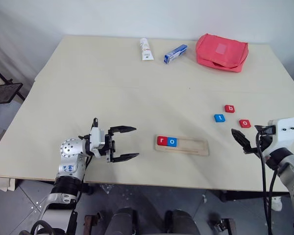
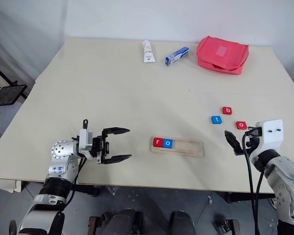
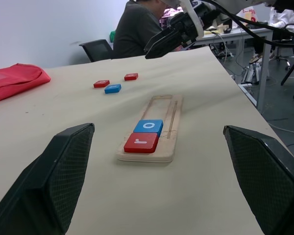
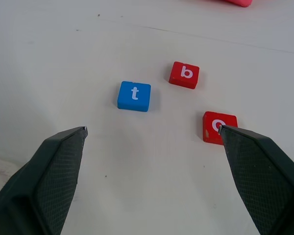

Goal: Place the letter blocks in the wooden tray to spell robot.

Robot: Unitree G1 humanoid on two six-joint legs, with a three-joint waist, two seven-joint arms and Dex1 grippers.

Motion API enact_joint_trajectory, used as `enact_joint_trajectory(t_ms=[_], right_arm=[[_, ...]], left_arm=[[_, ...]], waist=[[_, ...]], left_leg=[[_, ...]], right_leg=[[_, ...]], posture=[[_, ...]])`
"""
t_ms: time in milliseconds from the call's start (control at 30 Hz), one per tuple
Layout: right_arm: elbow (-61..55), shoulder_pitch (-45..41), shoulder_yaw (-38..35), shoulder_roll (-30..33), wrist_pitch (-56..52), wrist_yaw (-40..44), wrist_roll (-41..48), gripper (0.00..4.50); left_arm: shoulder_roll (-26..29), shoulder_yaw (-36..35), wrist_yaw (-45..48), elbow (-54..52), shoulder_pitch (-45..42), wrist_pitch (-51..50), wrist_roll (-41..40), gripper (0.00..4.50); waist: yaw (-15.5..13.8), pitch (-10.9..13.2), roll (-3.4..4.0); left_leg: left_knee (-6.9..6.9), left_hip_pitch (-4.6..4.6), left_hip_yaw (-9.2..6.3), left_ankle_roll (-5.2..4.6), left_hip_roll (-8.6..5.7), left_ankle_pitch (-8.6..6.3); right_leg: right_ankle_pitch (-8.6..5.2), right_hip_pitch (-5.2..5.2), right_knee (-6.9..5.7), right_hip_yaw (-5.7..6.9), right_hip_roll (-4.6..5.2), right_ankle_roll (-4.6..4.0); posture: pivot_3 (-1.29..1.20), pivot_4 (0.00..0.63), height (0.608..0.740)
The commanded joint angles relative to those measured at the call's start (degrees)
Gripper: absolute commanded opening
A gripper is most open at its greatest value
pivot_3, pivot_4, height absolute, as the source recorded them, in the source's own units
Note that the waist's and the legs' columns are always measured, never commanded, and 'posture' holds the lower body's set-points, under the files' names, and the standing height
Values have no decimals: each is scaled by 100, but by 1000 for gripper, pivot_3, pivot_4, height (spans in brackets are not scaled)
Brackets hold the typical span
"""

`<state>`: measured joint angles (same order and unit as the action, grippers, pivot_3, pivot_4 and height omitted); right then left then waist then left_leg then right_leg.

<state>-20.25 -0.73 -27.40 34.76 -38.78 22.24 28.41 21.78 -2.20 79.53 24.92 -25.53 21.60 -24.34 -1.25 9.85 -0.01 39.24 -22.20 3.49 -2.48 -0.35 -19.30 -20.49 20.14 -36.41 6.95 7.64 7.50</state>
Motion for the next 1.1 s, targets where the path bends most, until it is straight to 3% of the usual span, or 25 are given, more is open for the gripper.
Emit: enact_joint_trajectory(t_ms=[33,333,633,967,1100], right_arm=[[-106,-23,-184,44,81,-15,31,4500],[470,-620,73,28,124,-111,-130,4500],[3069,-2720,1013,417,193,140,-851,4500],[6295,-4658,1776,353,1407,598,-1701,4500],[7120,-5066,1839,242,1867,649,-1870,4500]], left_arm=[[6,-40,-51,-250,77,-33,-112,4479],[26,-27,-132,-588,232,-170,-147,4479],[124,-57,-405,-1377,828,-390,-208,4479],[240,-127,-901,-2440,1799,-577,-289,4479],[290,-147,-1065,-2729,2063,-632,-297,4479]], waist=[[-1,0,0],[10,0,0],[152,1,4],[176,4,8],[197,5,10]], left_leg=[[0,0,0,0,0,0],[0,0,3,0,1,0],[-4,1,7,1,3,0],[-9,-3,4,0,3,0],[-9,-4,3,1,4,1]], right_leg=[[0,0,0,0,0,0],[0,1,1,-3,-1,0],[0,5,1,-6,1,0],[0,8,1,-6,4,0],[0,9,2,-5,4,0]], posture=[[0,150,740],[0,150,740],[0,150,740],[0,150,740],[0,150,740]])
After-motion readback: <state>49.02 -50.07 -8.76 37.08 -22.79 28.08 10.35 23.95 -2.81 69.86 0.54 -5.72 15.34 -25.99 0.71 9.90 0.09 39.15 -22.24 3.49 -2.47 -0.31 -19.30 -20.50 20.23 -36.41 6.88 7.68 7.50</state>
